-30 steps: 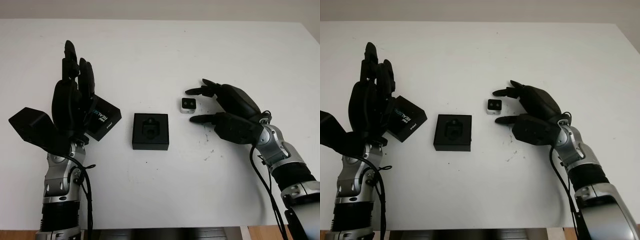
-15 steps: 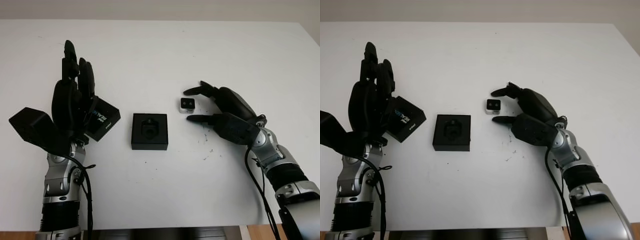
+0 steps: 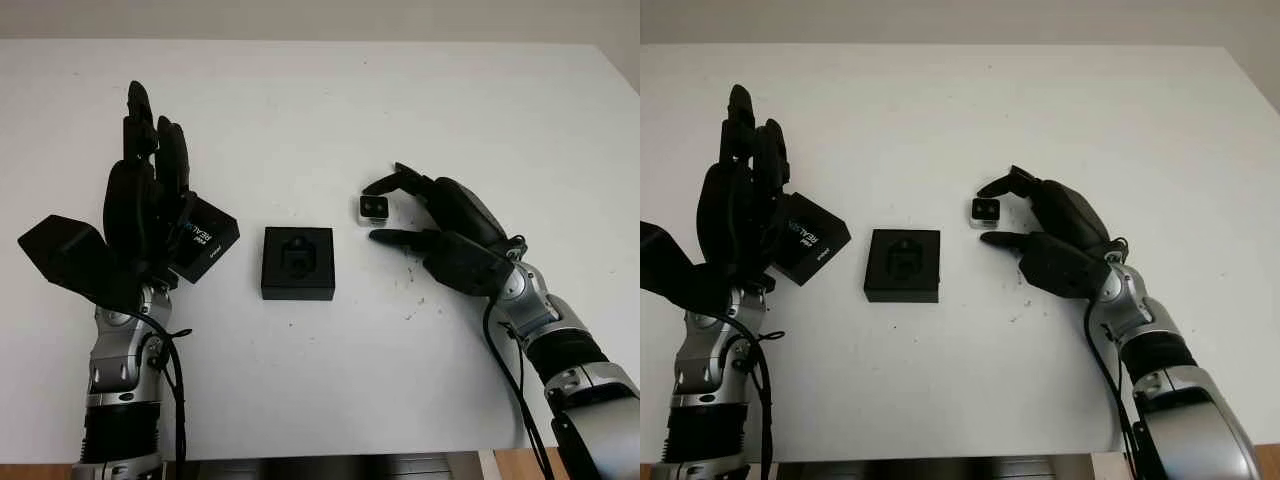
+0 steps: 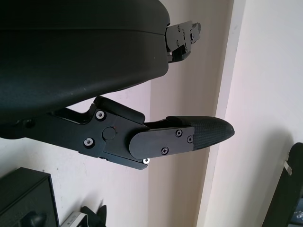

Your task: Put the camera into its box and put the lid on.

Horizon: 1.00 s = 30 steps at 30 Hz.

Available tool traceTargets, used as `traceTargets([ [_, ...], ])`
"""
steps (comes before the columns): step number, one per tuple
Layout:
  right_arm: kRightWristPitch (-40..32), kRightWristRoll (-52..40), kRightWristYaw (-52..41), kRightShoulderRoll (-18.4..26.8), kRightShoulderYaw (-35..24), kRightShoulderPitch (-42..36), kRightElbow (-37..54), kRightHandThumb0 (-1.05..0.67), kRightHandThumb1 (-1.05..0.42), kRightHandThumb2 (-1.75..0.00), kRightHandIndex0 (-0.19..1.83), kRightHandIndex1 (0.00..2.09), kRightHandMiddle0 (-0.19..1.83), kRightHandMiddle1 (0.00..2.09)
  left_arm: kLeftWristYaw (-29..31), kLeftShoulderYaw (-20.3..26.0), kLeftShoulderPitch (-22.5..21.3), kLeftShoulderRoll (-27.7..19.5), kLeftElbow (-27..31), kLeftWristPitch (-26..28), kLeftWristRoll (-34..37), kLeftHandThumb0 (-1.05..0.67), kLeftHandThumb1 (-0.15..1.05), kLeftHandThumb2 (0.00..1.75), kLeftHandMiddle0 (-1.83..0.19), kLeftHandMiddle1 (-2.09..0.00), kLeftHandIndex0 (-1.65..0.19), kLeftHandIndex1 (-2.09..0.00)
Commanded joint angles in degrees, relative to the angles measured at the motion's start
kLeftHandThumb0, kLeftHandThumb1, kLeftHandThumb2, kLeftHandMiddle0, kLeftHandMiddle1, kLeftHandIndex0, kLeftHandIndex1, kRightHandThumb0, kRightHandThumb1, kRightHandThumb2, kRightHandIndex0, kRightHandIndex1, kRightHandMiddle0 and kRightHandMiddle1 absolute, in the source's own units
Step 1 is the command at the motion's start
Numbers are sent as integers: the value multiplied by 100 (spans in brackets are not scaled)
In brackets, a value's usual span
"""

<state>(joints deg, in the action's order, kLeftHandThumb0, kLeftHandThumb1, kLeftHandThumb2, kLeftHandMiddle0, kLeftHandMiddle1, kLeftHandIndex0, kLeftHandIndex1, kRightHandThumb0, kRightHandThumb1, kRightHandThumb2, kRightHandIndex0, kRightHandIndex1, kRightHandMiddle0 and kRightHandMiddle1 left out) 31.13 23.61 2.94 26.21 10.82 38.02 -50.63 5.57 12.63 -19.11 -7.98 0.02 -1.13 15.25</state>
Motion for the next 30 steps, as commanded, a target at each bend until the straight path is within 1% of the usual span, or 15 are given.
traceTargets([
  [1,128,1,-37,-50,65,-88,-157,-35,-89,-6,35,8,44,108,3,14,20,13,53,-38,3,-70,105,48,19,0,19,0],
  [8,500,89,58,-50,135,-12,-465,-34,-92,-6,39,9,48,123,-3,-6,30,-1,82,-8,-26,-71,105,50,19,0,19,0],
  [13,631,13,80,-96,100,24,-616,-36,-92,-5,41,9,49,127,4,-1,28,-7,61,-19,-27,-71,105,50,19,0,19,0],
  [21,575,-329,24,-317,-94,39,-774,-35,-92,-5,44,10,49,132,32,5,19,-46,46,-6,-25,-71,105,51,19,0,19,0],
  [27,506,-650,-56,-509,-290,-2,-797,-36,-93,-6,43,9,44,138,60,18,7,-59,6,-37,-25,-71,105,50,19,0,19,0],
  [30,459,-922,-87,-683,-466,-43,-782,-35,-94,-6,44,9,39,146,60,21,7,-53,12,-44,-20,-71,105,49,19,0,19,0],
])
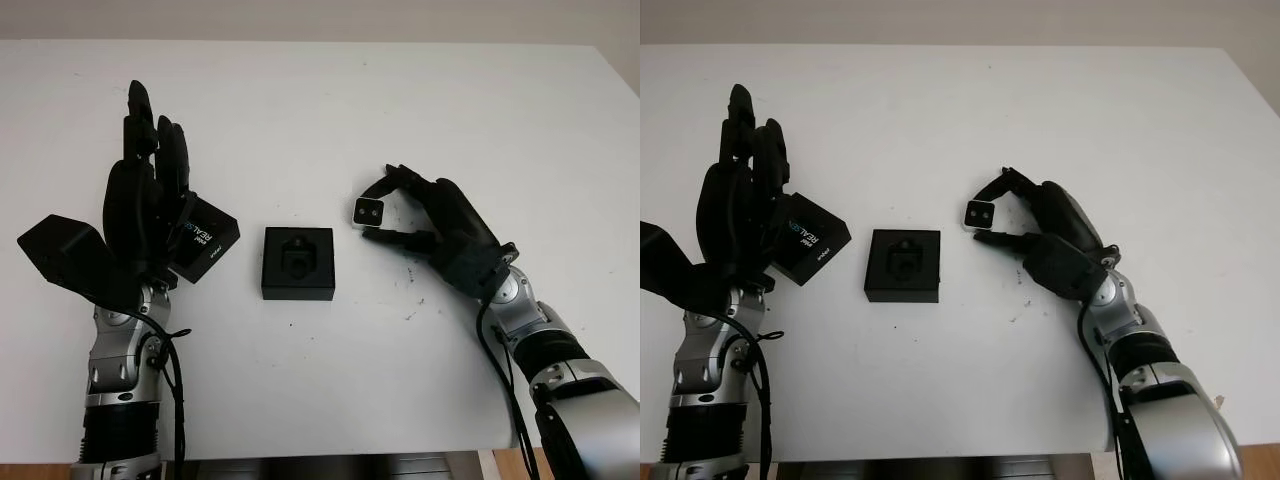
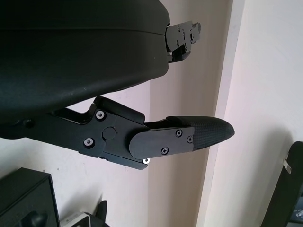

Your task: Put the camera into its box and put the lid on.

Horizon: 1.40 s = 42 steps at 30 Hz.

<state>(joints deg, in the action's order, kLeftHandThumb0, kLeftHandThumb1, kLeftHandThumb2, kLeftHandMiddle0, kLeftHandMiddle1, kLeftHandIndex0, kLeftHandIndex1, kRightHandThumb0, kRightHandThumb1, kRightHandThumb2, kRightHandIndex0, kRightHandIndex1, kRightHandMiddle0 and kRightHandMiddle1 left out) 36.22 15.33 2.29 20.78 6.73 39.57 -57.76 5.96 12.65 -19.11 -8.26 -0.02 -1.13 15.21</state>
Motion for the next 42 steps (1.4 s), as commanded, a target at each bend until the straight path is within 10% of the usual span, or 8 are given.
traceTargets([
  [1,-61,-151,-36,-175,-93,-206,-63,-35,-95,-6,44,9,37,150,23,21,6,-28,18,-40,-13,-71,105,49,19,0,19,0],
  [21,-651,-1288,-1213,-558,-724,-292,288,-40,-99,-6,37,6,30,168,34,73,74,-66,77,26,27,-71,105,49,19,0,19,0],
  [42,-2466,-2711,-2944,-1152,-701,-1402,3654,-42,-101,-5,22,0,26,174,75,53,77,-95,60,53,42,-71,105,51,19,0,19,0],
])
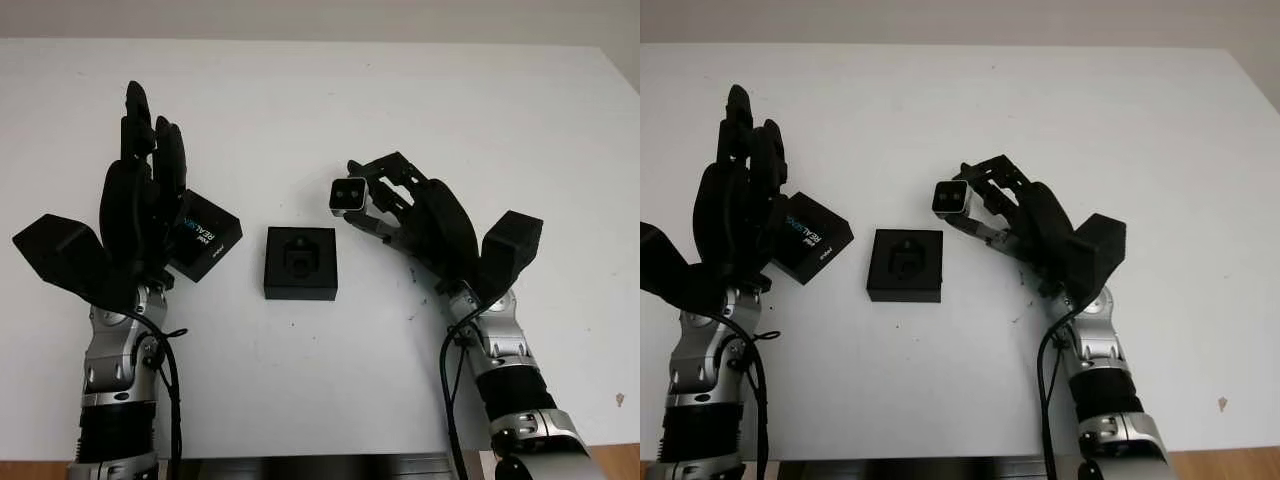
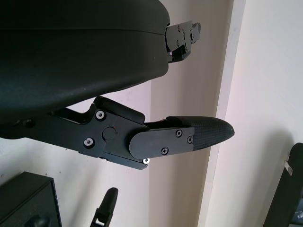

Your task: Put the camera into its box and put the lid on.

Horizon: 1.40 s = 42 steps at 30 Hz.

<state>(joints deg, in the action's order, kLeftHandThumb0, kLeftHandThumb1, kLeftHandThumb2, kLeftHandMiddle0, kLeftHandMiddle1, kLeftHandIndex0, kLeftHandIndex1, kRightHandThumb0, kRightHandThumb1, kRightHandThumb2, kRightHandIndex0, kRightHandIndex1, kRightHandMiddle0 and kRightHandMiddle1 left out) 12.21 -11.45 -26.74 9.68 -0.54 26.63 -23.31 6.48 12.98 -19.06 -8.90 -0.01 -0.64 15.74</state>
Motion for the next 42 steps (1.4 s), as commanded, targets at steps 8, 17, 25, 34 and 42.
traceTargets([
  [8,-467,19,-178,-92,253,-260,695,-41,-100,-5,22,0,29,172,11,13,50,-20,15,-46,-45,-71,105,50,19,0,19,0],
  [17,-333,173,-190,-228,401,-172,377,-41,-99,-5,24,1,32,176,17,-3,-24,-1,-51,-44,-32,-72,105,50,19,0,19,0],
  [25,-9,465,-121,-305,477,-30,-163,-40,-100,-5,22,0,29,180,24,-4,-54,-9,-96,-91,-58,-71,105,51,19,0,19,0],
  [34,200,804,6,-354,554,37,-510,-41,-100,-6,23,0,29,181,12,13,-24,20,-72,-99,-22,-71,105,49,19,0,19,0],
  [42,275,859,-15,-374,589,70,-630,-42,-101,-6,23,1,30,183,6,-7,-29,14,-51,-53,-38,-71,105,49,19,0,19,0],
])
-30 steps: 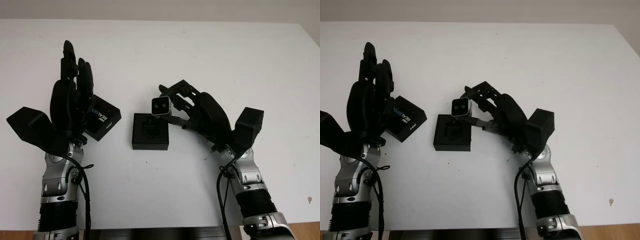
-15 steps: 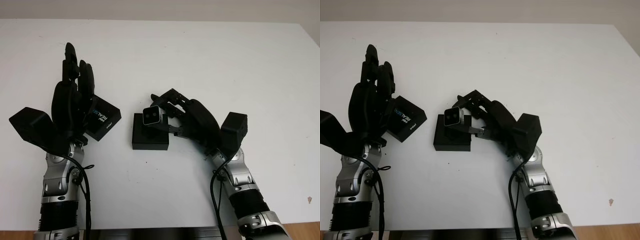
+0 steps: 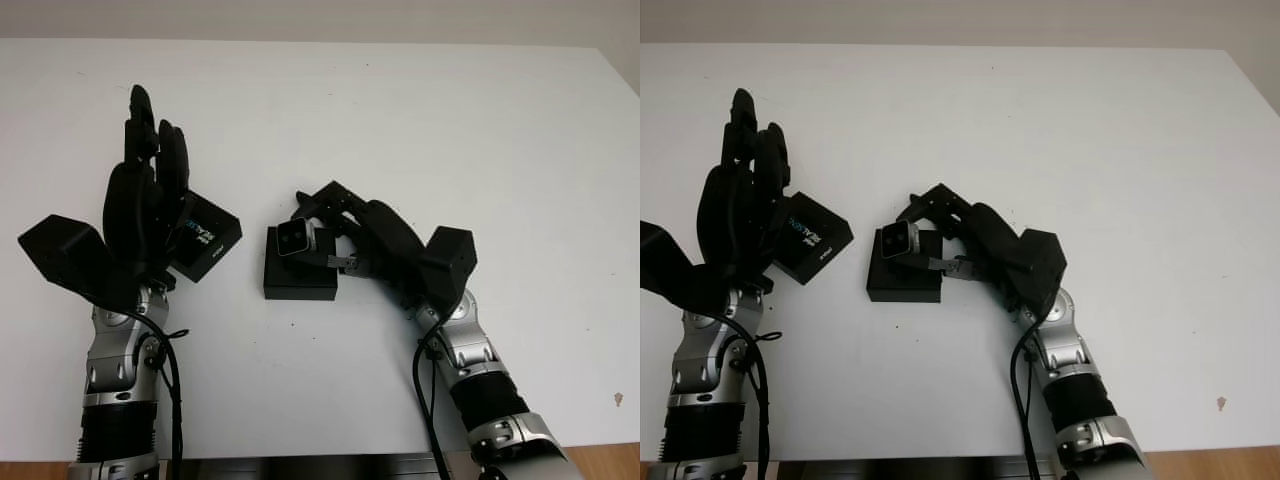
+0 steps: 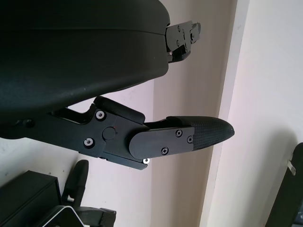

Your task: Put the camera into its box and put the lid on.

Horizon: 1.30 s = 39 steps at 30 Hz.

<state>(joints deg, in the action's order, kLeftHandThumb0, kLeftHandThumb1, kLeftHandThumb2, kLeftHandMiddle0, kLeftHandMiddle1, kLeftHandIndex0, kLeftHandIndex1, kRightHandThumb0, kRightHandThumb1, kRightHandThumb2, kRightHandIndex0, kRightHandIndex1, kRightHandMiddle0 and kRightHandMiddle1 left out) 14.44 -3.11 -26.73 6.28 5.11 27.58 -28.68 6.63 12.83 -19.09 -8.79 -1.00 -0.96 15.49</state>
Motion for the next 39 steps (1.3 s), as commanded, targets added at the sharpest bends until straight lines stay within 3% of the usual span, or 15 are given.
traceTargets([
  [1,59,17,-23,-36,28,-22,-100,-42,-101,-6,23,1,30,183,-22,4,-30,11,43,-31,-23,-71,105,50,19,0,19,0],
  [11,133,18,-94,-64,61,-49,-123,-43,-101,-6,24,0,30,185,-18,25,-31,30,16,-42,34,-70,105,50,19,0,19,0],
  [24,-331,5,-42,98,46,-483,669,-39,-102,-6,19,0,23,191,-57,1,-31,52,33,-17,23,-70,105,49,19,0,19,0],
  [39,-407,193,53,106,100,-518,550,-39,-102,-5,20,0,26,187,-67,11,-7,50,59,-10,39,-70,105,47,19,0,19,0],
])
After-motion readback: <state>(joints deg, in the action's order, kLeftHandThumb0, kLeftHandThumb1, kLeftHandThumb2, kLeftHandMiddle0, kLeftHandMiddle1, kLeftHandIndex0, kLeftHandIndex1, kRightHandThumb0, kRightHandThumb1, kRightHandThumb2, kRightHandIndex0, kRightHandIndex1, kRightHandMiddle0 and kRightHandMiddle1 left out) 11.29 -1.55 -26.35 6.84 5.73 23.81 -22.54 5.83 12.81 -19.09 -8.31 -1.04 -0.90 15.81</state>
